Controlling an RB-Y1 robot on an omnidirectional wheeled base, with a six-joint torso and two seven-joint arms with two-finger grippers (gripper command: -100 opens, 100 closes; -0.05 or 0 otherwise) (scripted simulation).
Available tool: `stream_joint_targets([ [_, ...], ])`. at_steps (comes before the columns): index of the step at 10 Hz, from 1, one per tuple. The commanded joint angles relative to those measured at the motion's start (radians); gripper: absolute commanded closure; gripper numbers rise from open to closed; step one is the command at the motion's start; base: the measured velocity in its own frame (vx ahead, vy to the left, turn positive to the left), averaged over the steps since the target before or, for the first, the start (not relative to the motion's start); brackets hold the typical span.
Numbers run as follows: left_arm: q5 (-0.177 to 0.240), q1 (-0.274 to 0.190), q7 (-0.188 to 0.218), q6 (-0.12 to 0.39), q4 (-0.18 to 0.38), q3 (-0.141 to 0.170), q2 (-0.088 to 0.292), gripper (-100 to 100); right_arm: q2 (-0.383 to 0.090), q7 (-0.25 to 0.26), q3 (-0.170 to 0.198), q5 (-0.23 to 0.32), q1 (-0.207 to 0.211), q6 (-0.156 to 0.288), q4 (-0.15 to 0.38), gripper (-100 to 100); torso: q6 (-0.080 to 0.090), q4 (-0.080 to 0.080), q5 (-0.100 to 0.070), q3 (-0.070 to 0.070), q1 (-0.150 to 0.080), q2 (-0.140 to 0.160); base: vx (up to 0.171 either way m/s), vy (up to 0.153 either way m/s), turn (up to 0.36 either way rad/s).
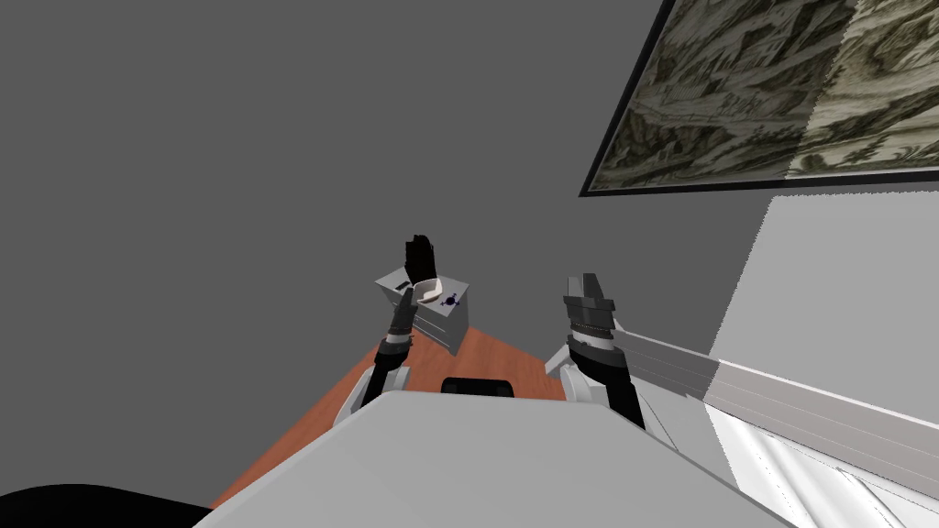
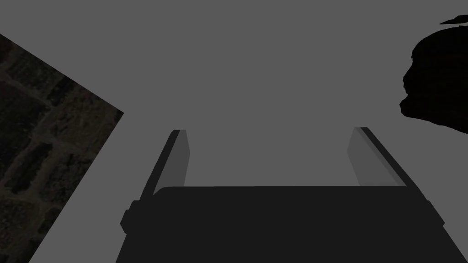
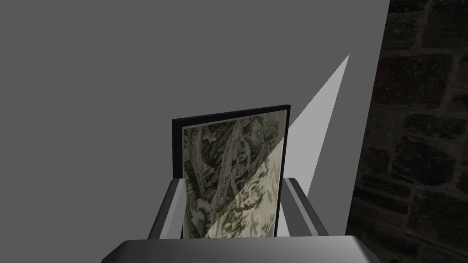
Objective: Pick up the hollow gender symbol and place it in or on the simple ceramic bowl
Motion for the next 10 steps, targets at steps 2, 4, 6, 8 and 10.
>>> stream_joint_targets([
  [2,0.0,-0.007,0.0,-0.016,0.082,0.003,0.01,-100,0.0,0.0,0.0,0.0,0.0,0.0,0.0,0,0.0,0.0,0.0,0.0,0.0,0.0,0.018,-0.059,-0.039],
  [4,0.002,-0.013,0.002,-0.033,0.142,0.008,0.019,-100,0.0,0.0,0.0,0.0,0.0,0.0,0.0,0,0.0,0.0,0.0,-0.001,-0.001,-0.001,0.032,-0.071,-0.039],
  [6,0.005,-0.019,0.004,-0.05,0.184,0.013,0.027,-100,0.0,0.0,0.0,0.0,0.0,0.0,0.0,0,0.0,0.0,0.0,0.0,0.002,0.0,0.013,-0.033,-0.032],
  [8,0.008,-0.026,0.006,-0.068,0.239,0.017,0.034,-100,0.0,0.0,0.0,0.0,0.0,0.0,0.0,0,0.0,0.0,0.0,0.0,0.001,0.0,0.031,-0.059,-0.038],
  [10,0.008,-0.026,0.006,-0.068,0.278,0.017,0.034,-100,0.0,0.0,0.0,0.0,0.0,0.0,0.0,0,0.0,0.0,0.0,-0.001,0.0,-0.001,0.023,-0.044,-0.007],
])
